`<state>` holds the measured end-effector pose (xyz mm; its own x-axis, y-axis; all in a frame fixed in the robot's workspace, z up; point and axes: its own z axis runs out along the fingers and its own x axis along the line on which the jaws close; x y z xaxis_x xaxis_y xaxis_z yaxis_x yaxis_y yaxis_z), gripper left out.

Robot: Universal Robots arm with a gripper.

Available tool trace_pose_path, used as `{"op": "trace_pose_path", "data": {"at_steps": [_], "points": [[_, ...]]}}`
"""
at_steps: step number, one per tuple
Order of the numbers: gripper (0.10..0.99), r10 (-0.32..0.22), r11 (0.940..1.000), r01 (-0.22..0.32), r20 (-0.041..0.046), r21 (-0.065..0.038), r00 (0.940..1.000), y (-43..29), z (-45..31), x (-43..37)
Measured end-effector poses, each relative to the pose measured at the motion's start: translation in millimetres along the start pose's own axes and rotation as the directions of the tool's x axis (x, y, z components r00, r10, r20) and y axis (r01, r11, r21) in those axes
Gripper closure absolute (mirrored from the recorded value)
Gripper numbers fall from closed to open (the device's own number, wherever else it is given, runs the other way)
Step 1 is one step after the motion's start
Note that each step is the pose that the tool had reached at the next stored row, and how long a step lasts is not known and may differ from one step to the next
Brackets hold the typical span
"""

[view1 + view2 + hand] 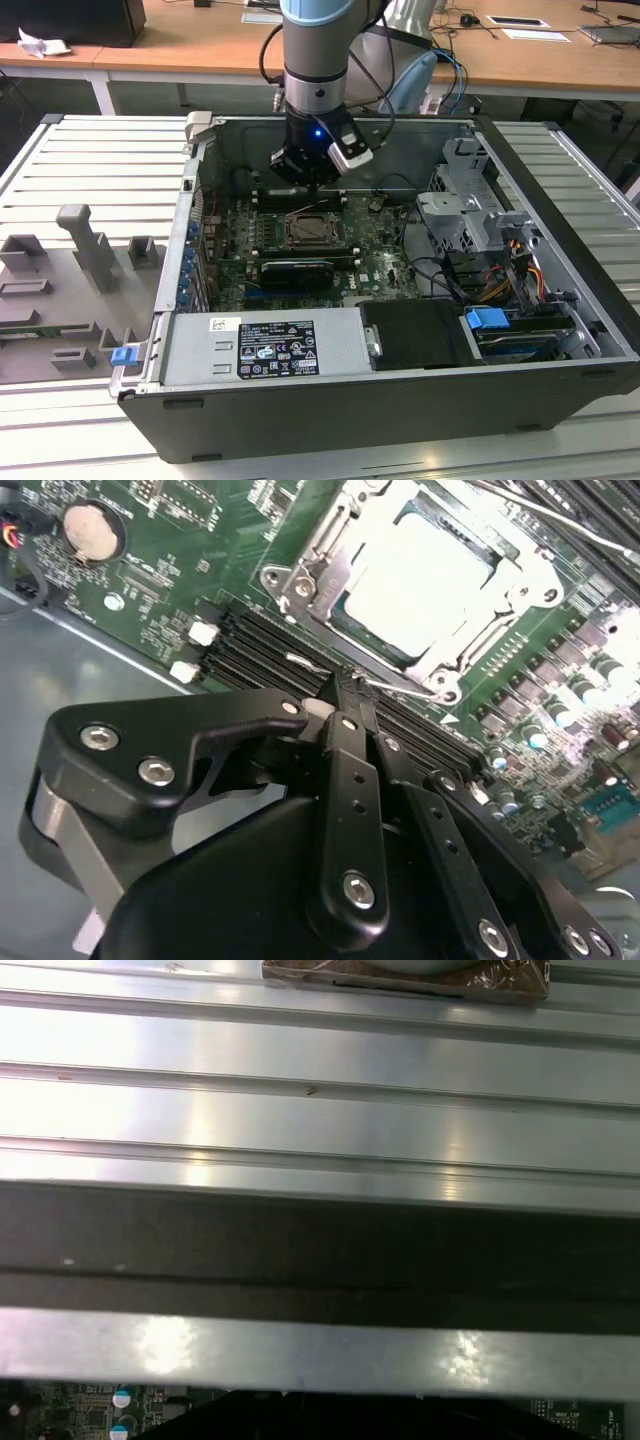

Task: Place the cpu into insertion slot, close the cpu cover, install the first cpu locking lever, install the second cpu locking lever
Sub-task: 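Install the first cpu locking lever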

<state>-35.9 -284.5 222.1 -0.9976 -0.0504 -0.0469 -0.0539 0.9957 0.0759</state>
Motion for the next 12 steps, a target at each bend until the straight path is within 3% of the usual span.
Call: {"op": "trace_pose_path", "data": {"at_steps": [5, 12], "points": [[0.980, -0.002, 1.0000, 0.002, -0.0002, 0.000, 1.0000, -0.4, 3.5, -6.6], [0.980, -0.003, 1.0000, 0.003, -0.0002, 0.000, 1.0000, -1.2, 11.9, -9.4]]}}
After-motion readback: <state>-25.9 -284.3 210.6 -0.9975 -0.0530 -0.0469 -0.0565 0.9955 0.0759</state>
